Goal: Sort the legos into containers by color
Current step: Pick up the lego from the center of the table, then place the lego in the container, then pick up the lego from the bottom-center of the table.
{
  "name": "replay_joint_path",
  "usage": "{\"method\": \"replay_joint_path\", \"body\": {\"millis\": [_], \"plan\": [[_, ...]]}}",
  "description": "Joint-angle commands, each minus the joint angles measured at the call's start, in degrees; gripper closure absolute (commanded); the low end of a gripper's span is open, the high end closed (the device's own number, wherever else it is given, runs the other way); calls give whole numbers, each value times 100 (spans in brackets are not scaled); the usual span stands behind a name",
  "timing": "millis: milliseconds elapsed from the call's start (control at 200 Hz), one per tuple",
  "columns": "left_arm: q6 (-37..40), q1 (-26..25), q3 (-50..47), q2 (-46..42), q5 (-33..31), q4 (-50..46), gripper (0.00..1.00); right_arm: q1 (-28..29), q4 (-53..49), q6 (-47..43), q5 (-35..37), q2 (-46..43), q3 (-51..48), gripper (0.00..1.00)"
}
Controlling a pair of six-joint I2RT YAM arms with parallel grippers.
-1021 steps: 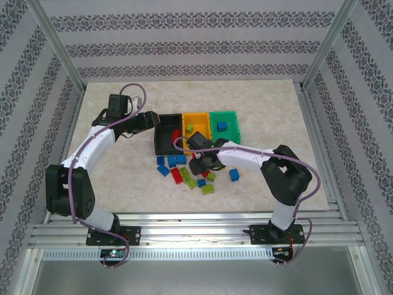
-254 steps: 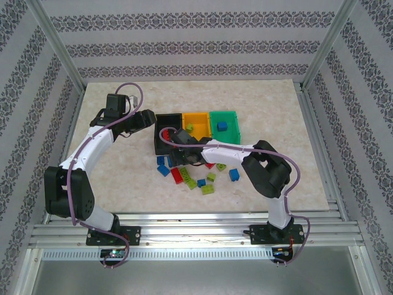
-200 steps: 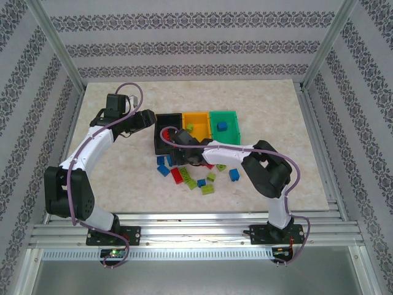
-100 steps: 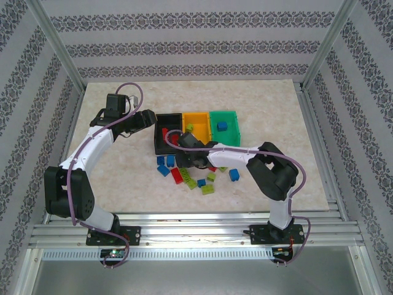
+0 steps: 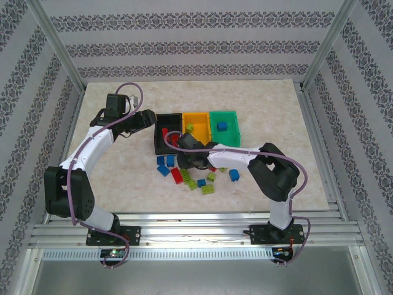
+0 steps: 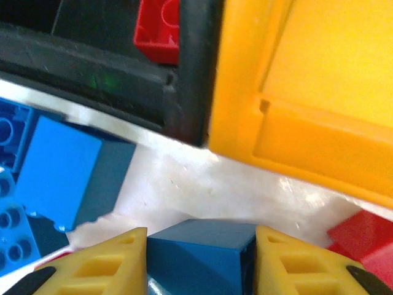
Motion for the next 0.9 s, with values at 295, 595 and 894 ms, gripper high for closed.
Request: {"method": "replay_joint_path", "body": {"millis": [295,595,894], "plan": [[-15,58,-75,-131,110,168,33,-783,-340,-362,-98,-1562,-372,61],[-62,59,-99,-152,153,210,33,-2335,-142,-754,-244,-1612,-406,54],[-21,58,-70,-99,169,166,33,-2179,-372,-875,-343,-1813,-603,44]]}}
